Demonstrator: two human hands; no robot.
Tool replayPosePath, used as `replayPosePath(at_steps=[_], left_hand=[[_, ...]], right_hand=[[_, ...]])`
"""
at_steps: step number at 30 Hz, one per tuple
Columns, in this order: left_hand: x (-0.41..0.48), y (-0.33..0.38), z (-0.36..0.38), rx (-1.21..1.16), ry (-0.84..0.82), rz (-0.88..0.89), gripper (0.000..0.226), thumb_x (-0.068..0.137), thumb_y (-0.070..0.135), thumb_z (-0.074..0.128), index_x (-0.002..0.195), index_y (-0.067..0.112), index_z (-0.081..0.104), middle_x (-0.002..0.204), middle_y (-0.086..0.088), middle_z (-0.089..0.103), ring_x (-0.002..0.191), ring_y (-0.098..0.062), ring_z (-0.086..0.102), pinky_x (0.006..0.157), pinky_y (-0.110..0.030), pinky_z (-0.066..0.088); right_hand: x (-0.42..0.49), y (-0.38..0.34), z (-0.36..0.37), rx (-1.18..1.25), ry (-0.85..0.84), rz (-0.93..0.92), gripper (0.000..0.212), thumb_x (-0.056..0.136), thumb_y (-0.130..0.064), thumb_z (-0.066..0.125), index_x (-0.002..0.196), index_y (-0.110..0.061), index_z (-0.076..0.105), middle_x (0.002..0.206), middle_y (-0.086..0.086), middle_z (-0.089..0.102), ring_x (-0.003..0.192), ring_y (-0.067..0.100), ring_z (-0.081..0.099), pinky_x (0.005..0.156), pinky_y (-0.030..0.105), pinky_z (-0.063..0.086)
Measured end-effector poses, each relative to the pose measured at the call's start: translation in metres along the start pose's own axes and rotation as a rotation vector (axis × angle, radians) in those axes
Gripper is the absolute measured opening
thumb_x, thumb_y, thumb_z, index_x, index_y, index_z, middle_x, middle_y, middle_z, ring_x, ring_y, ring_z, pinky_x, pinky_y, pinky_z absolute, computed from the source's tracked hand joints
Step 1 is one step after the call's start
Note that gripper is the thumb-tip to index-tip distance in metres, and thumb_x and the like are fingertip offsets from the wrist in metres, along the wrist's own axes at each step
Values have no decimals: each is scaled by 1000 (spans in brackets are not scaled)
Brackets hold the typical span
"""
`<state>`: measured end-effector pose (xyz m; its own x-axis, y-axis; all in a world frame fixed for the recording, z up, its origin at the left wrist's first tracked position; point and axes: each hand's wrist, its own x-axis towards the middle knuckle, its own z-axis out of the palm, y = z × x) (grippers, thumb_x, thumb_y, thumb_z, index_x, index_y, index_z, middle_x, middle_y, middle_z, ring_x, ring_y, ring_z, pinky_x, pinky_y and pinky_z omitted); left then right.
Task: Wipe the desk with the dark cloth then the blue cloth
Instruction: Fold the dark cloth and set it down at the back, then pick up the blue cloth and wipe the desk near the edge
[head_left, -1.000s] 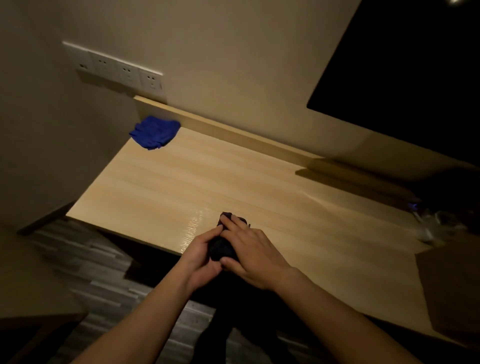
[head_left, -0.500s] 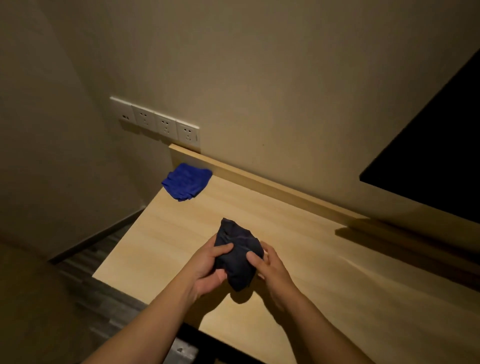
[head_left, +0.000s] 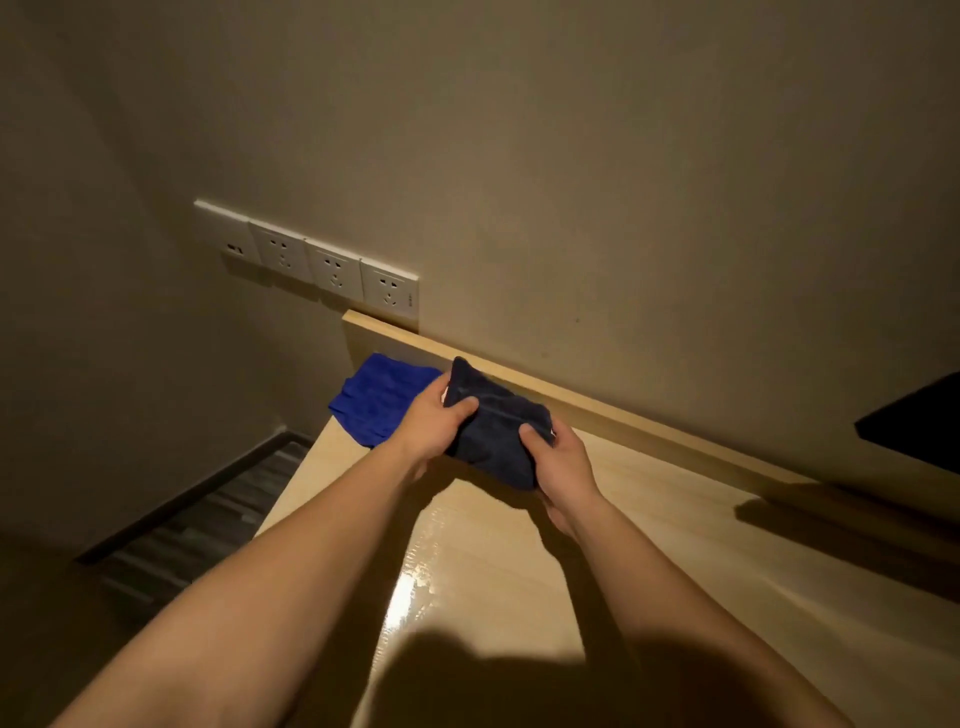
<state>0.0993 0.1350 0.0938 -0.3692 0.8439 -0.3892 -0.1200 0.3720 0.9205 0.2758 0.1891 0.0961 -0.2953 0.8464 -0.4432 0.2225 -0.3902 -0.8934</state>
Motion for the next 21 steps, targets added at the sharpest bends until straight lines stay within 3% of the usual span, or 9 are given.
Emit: replayPosePath(at_steps=[3,5,7,9,13,17,21], left_hand=[[33,2,-23,418,127,39,74,106,34,66,168,18,27,158,-14,49,145,-38,47,117,-54,45],[39,-8,-43,667,206,71,66,107,33,61,164,12,33,157,-18,47,145,-39,44,115,-53,42],[41,-20,-63,821,197,153,56,108,29,57,158,10,42,156,-17,48,143,-36,44,115,-50,40],[48,-34,-81,959,157,253,50,108,28,54,155,12,47,161,-15,44,148,-34,40,121,-51,34],[72,-55,-108,1201,8,343,55,111,40,41,163,20,36,173,-11,29,163,-31,18,132,-52,13],[93,-68,-126,1398,-67,461,66,110,54,28,169,25,24,177,-6,21,165,-28,10,132,-51,4],[100,-77,-129,1440,-63,526,75,106,64,24,171,26,18,178,-7,20,165,-28,8,133,-53,6]], right_hand=[[33,14,5,-362,144,-2,50,105,-32,60,151,-21,41,142,10,60,125,28,63,98,42,58],[37,39,6,-719,239,-18,57,105,-38,57,154,-15,40,153,11,50,136,32,52,109,47,48],[24,63,11,-894,297,-82,54,104,-43,54,151,-19,45,152,6,50,137,29,48,108,48,43],[5,85,17,-995,332,-127,55,103,-50,49,152,-26,42,156,1,47,143,24,42,112,50,36],[-19,120,27,-1239,304,-120,73,102,-67,26,165,-32,16,175,-5,7,161,18,-1,126,51,7],[-18,123,30,-1316,355,-143,76,101,-69,19,166,-32,8,175,-5,0,160,16,-8,128,49,5],[-16,128,31,-1343,380,-135,75,101,-69,22,166,-33,9,175,-6,0,160,14,-7,128,49,6]])
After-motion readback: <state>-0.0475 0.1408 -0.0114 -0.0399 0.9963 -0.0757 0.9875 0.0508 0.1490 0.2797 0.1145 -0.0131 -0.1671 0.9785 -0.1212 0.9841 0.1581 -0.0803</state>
